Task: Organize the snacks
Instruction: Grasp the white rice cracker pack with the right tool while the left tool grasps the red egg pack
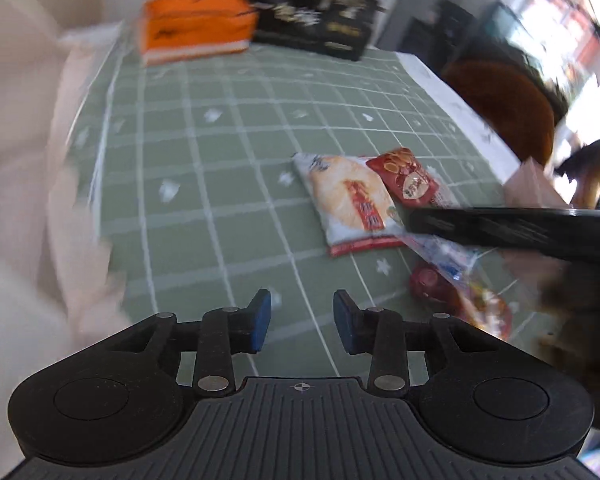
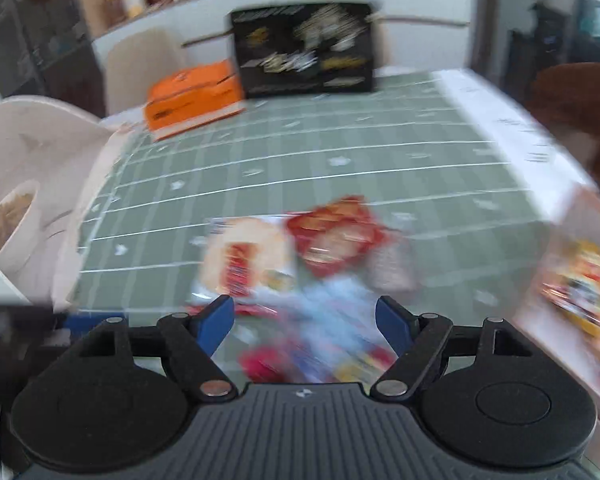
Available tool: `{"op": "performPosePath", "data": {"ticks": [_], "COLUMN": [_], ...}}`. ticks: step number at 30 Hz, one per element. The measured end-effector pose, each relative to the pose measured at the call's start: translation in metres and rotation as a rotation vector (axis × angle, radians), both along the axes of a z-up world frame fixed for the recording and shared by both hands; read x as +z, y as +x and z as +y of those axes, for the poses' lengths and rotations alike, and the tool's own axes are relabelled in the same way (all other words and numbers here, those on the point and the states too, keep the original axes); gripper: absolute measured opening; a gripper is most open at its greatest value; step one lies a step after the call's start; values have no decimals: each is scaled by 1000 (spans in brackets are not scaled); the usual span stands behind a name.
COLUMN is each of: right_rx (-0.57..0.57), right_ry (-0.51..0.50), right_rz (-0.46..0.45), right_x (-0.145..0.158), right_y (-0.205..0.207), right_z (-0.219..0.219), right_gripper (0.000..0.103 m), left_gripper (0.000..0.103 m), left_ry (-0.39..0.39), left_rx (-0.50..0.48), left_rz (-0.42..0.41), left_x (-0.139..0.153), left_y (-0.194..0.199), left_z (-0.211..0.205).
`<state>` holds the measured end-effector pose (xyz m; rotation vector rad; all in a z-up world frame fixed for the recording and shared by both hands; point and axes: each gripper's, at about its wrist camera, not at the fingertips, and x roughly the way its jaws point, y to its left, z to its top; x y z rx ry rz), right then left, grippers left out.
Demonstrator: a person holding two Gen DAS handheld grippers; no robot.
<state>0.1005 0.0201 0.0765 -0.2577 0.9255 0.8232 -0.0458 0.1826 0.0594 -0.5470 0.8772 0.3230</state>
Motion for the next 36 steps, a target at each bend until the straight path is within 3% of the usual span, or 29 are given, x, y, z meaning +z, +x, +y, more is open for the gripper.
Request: {"op": "performPosePath", "data": {"ticks": [5, 6, 8, 10, 13, 18, 22, 27, 30, 34, 36], "right_rx": [-26, -38, -53, -46, 31, 81, -14, -159, -231, -312, -346], "right_ry": [-81, -93, -109, -130, -161, -69, -16, -63, -106, -122, -131], "right_rz": [62, 73, 39, 27, 30, -32, -60, -130, -168, -134, -115], "right_x": [-41, -48, -49, -47, -40, 4, 37, 48, 46, 35, 28], "right_y": [13, 15, 13, 8, -8, -37, -39, -42, -49, -52, -49], "right_z": [73, 81, 91, 95, 89, 38, -23, -106, -151, -201, -218], "right_gripper": [79, 84, 85, 75, 75, 75, 75, 75, 75, 75, 75], "left_gripper": [39, 39, 39, 39, 39, 39, 39, 39, 39, 39, 39], "left_ry": [-53, -61, -67, -55, -55, -66, -96, -101, -37, 159, 172], "left_rx": [30, 31, 34, 33, 23, 12, -19, -55, -110, -295, -350], "left_rz": [-14, -15, -21, -20, -24, -16, -60, -142, -144, -141, -127], "left_x": [-2, -3, -3, -2, -2, -8, -7, 4, 7, 10, 7], "left_y": [-30, -34, -40, -42, -41, -32, -8, 44, 91, 163, 191], "left_z": [-1, 0, 2, 4, 7, 9, 6, 9, 1, -21, -23]}}
